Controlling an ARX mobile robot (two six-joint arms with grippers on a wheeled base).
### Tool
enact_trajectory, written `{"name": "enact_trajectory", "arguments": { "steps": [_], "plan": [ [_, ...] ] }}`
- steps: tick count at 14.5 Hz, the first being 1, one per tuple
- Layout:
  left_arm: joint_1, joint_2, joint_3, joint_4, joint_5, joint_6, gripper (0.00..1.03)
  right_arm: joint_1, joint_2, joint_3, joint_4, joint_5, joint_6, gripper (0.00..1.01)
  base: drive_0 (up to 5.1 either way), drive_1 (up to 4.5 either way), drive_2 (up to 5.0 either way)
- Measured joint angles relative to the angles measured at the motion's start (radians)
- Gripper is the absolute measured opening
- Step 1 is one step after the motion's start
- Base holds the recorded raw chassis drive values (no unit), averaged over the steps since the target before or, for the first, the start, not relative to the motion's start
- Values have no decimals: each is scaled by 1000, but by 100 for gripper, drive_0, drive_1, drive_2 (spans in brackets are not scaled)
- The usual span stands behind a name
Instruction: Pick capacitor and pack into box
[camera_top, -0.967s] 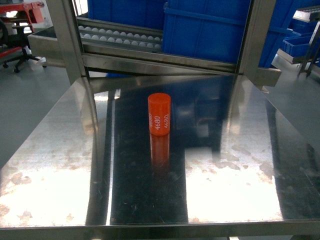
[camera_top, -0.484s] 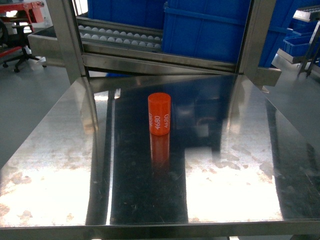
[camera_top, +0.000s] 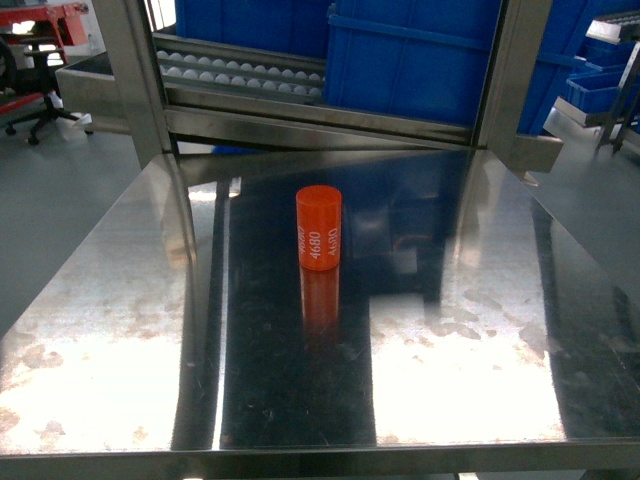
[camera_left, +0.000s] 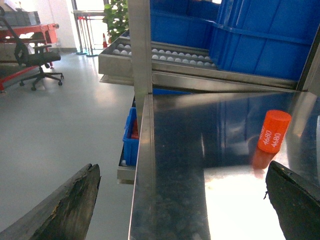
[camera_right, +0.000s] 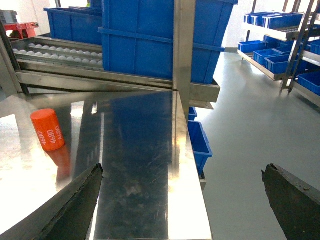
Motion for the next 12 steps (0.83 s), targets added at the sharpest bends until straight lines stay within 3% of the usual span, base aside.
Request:
{"name": "enact_trajectory", "arguments": {
  "steps": [7,8,9,12],
  "plan": [
    [0,0,0,0,0,0,98,0,0,0,0,0,0,98,0,0,0],
    [-13,46,39,-128,-18,-14,98,0,0,0,-1,0,0,98,0,0,0],
    [-55,263,82,-79,-43,-38,98,0,0,0,0,0,0,98,0,0,0],
    [-85,436,90,68,-53,-60,98,0,0,0,0,0,0,98,0,0,0]
  ]
}}
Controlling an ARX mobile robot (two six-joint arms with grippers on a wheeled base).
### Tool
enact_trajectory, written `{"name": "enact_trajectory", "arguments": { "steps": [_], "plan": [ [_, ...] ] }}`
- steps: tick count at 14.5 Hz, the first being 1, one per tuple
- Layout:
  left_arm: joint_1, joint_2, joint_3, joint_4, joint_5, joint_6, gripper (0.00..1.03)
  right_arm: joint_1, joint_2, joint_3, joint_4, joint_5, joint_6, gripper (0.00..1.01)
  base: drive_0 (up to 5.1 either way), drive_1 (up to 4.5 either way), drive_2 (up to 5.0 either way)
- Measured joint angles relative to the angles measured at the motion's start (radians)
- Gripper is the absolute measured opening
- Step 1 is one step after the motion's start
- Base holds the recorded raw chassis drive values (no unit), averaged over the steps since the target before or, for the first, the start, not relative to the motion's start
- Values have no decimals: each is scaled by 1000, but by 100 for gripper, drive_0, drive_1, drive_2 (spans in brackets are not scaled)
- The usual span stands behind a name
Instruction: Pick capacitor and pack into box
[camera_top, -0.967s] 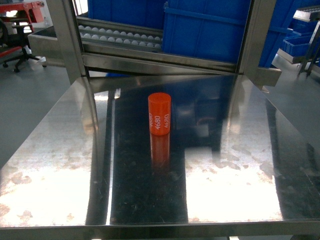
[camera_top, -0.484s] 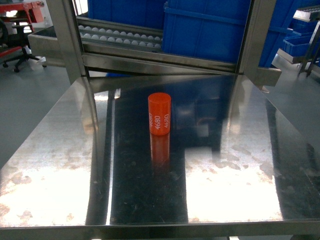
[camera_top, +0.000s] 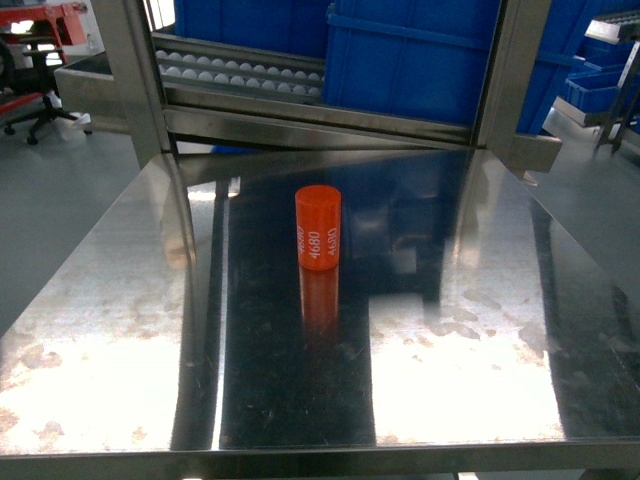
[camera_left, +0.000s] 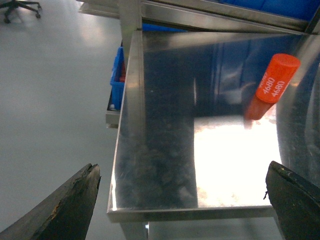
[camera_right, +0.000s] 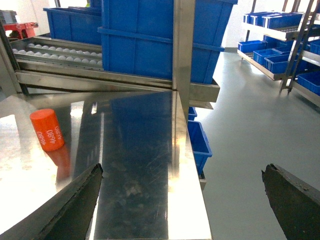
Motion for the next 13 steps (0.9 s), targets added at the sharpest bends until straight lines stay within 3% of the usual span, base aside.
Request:
{"name": "enact_trajectory", "arguments": {
  "steps": [2,3,4,5,8,13],
  "plan": [
    [-37,220,37,200,-2,-13,98,0,0,0,-1,0,0,98,0,0,0],
    [-85,452,122,397,-6,-13,98,0,0,0,0,0,0,98,0,0,0],
    [-127,616,201,512,-6,-13,98,0,0,0,0,0,0,98,0,0,0],
    [-252,1038,463,613,-6,-34,98,0,0,0,0,0,0,98,0,0,0],
    [-325,1302,677,620,-13,-46,98,0,0,0,0,0,0,98,0,0,0],
    [-360,1567,872,632,-61,-16,98,0,0,0,0,0,0,98,0,0,0]
  ]
}}
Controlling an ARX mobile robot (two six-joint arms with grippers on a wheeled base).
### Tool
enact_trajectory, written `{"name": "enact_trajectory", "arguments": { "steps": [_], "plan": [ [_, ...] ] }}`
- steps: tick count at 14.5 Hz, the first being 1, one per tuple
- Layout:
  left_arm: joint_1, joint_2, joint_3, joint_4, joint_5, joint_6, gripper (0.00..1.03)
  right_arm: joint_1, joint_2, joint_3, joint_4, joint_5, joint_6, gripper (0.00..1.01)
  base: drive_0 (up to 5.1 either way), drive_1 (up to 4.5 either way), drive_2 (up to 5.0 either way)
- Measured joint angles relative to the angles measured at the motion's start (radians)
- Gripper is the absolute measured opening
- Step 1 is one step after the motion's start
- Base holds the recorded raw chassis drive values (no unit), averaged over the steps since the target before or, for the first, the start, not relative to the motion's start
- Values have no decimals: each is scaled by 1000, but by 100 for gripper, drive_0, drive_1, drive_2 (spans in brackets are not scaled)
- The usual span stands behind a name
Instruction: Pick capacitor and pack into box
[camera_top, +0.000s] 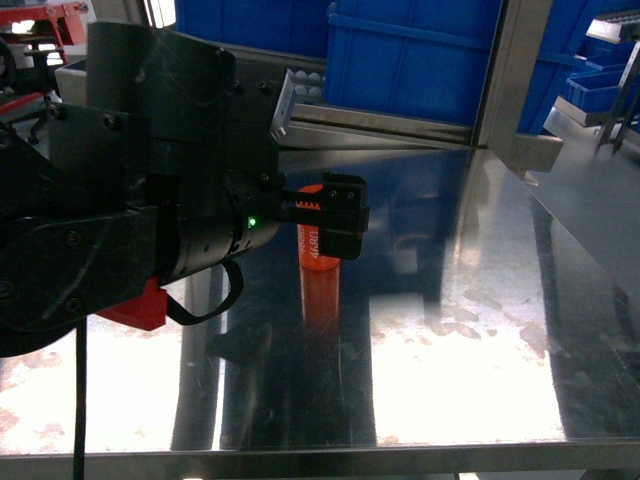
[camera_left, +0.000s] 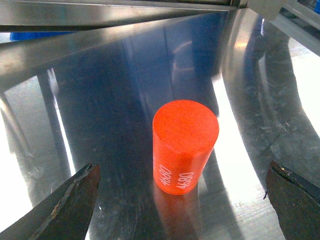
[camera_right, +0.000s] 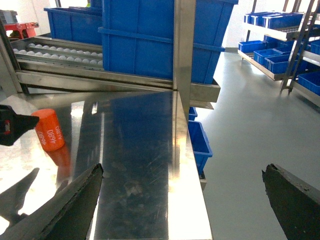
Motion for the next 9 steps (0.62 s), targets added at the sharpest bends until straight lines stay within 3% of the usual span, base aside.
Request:
{"name": "enact_trajectory", "arguments": {
  "steps": [4,9],
  "plan": [
    [-3,177,141,-1,-59,-9,98,0,0,0,0,0,0,98,0,0,0],
    [-2,332,328,-51,-52,-25,98,0,0,0,0,0,0,98,0,0,0]
  ]
}}
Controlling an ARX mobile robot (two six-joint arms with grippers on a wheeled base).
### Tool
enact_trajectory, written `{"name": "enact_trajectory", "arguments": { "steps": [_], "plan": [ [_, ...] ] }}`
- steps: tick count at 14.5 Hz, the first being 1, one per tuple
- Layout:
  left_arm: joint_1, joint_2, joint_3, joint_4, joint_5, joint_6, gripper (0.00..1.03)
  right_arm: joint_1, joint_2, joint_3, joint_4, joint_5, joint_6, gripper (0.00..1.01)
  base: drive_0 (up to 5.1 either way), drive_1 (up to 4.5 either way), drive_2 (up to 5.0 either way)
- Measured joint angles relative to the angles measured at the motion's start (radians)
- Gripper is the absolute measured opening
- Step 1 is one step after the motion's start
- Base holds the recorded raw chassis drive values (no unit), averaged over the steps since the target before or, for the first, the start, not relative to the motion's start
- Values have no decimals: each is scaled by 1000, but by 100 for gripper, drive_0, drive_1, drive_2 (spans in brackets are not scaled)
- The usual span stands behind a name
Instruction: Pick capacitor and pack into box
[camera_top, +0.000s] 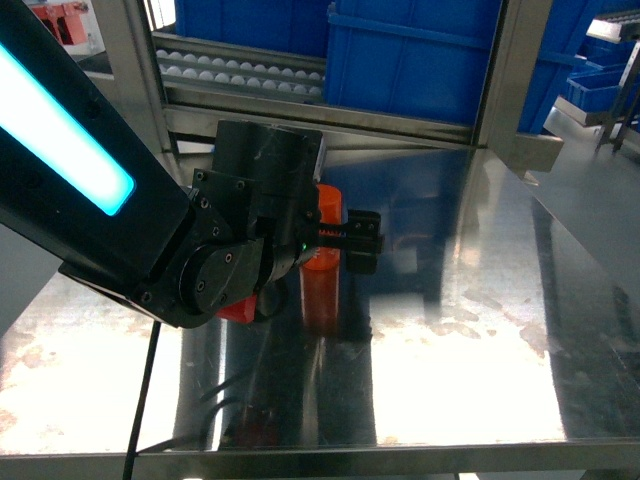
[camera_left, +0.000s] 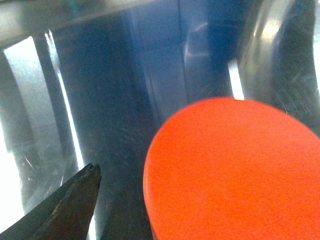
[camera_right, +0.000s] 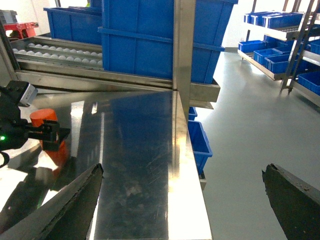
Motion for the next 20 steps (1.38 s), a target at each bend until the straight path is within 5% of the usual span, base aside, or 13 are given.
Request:
{"name": "enact_trajectory", "arguments": {
  "steps": [5,9,13,16,20],
  "plan": [
    [3,4,54,-21,-21,-30,44,0,0,0,0,0,0,98,0,0,0],
    [11,-65,-34,-15,-35,-57,43,0,0,0,0,0,0,98,0,0,0],
    [121,-458,-276,50,-53,-53,43,0,0,0,0,0,0,98,0,0,0],
    [166,-810,-515,29,-117,-42,43,0,0,0,0,0,0,98,0,0,0],
    [142,-1323,-715,-156,-283,24,43,0,0,0,0,0,0,98,0,0,0]
  ]
}}
